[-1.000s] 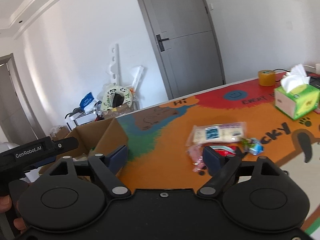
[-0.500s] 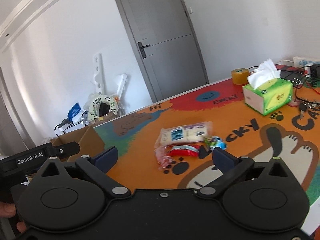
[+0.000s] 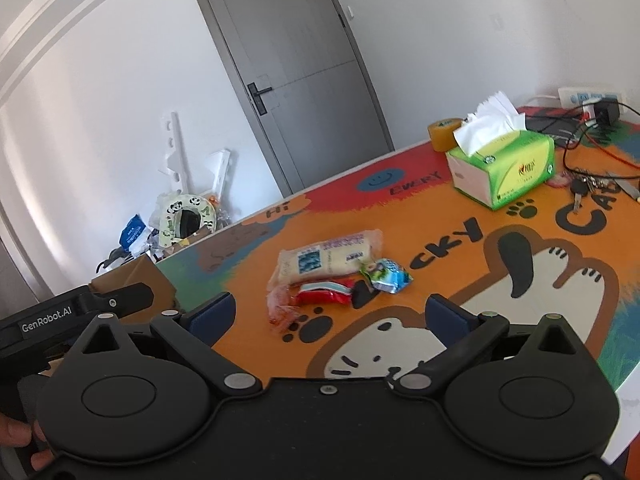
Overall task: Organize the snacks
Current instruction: 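Move both open grippers back to the remaining snacks, then grasp the orange packet with left gripper while right grasps blue wrapped snack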
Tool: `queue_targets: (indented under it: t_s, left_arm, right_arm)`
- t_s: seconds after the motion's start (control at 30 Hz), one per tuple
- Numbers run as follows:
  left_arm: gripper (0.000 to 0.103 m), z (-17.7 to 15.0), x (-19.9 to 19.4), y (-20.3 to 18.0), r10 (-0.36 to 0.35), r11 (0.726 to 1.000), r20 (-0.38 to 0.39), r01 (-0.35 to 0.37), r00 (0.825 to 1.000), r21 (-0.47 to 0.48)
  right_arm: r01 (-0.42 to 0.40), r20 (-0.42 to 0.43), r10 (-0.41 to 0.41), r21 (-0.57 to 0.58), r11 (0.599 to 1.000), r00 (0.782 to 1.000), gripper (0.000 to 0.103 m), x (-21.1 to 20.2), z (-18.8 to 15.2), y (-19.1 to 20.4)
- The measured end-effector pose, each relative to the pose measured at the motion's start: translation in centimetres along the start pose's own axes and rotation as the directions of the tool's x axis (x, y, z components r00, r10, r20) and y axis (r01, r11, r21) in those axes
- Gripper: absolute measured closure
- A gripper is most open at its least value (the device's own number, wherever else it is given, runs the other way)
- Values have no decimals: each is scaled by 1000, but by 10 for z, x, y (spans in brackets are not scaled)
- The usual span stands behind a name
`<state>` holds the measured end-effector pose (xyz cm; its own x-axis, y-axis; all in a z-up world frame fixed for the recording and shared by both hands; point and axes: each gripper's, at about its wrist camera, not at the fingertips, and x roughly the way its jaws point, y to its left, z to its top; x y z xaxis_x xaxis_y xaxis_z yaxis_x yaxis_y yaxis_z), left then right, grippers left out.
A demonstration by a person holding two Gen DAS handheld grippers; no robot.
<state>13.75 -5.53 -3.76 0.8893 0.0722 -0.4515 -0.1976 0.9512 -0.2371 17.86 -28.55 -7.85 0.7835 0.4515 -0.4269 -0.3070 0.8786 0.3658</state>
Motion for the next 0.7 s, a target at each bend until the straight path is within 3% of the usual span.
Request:
queue_targets:
  t_s: [0.27,0.7]
  left_arm:
    - [13,-7,24,-10,-6,1000,-37,6,999,16]
    - [15,-14,77,-29,15,999,-127,-11,992,32]
  right_arm:
    - [3,-19,-3,13,1000,1000,2,17,-1,-13]
    - [11,-53,-10,27,1000,999,15,58,10,-31]
